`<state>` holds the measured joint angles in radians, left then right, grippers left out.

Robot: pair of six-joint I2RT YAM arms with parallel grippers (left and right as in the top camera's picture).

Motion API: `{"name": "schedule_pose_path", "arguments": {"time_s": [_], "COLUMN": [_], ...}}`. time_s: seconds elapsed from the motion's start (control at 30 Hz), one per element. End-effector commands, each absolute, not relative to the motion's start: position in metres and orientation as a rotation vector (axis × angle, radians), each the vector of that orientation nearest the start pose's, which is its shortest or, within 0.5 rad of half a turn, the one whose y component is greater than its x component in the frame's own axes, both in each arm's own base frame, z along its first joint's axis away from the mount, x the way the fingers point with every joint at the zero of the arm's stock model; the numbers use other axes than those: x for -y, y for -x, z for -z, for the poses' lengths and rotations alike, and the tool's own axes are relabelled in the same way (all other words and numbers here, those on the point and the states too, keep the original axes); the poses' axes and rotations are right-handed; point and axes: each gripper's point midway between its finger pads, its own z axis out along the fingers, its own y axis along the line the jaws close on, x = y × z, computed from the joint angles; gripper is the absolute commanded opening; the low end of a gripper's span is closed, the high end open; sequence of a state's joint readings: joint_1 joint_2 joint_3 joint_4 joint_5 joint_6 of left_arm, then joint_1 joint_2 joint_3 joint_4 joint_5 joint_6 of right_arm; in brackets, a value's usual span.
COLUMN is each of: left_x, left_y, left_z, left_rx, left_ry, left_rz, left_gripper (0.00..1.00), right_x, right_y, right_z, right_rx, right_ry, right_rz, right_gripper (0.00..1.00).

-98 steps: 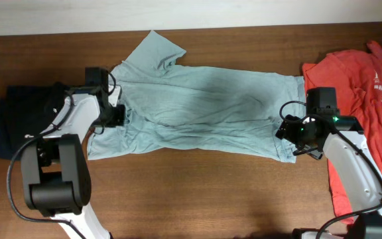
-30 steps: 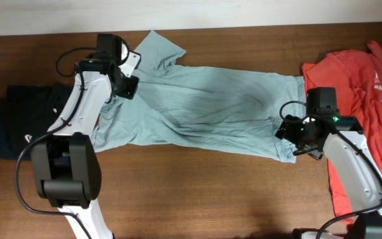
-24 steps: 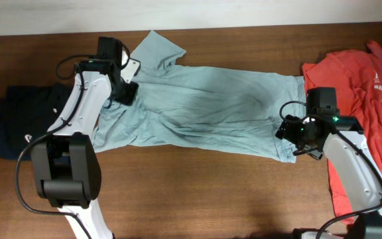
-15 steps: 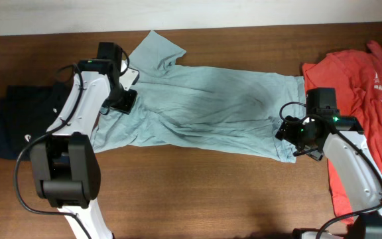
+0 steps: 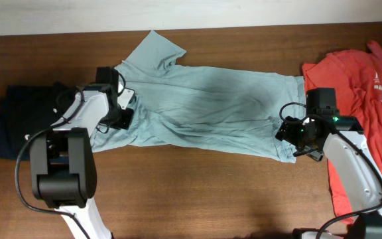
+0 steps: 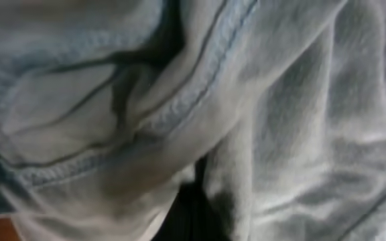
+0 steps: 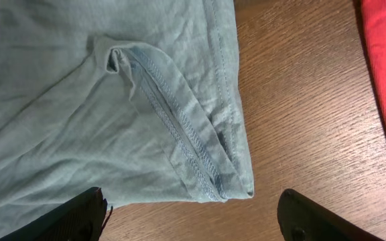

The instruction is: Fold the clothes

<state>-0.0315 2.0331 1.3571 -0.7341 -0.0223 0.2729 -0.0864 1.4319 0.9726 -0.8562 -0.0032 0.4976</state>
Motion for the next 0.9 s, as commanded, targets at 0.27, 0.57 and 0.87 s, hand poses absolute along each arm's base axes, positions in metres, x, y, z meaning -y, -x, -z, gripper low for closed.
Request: {"name": "schedule_pose_path", "arguments": {"time_s": [0.27,0.57,0.87], "left_x": [-0.003,-0.013,-0.019], "left_y": [-0.447,-0.491,-0.528], "left_z": [-0.018,-0.04,-0.076], "left_rx": [-2.814,-2.627,-2.468], "left_ry": [-0.328,-0.275,-0.23], "left_rz": [-0.128,-0.213,-0.268], "left_gripper": [0.0,0.01,0.02], "right_x": [0.03,0.03,0.029], "right_y": [-0.295,-0.296,-0.294], "right_z": [-0.086,-0.086,-0.086], "right_rx": [-2.745,-2.744,-2.75], "right_ry": [-0.842,-0.842,-0.843], "right_rz": [-0.062,-0.062,-0.061], "right_gripper": [0.87,0.87,0.87]}}
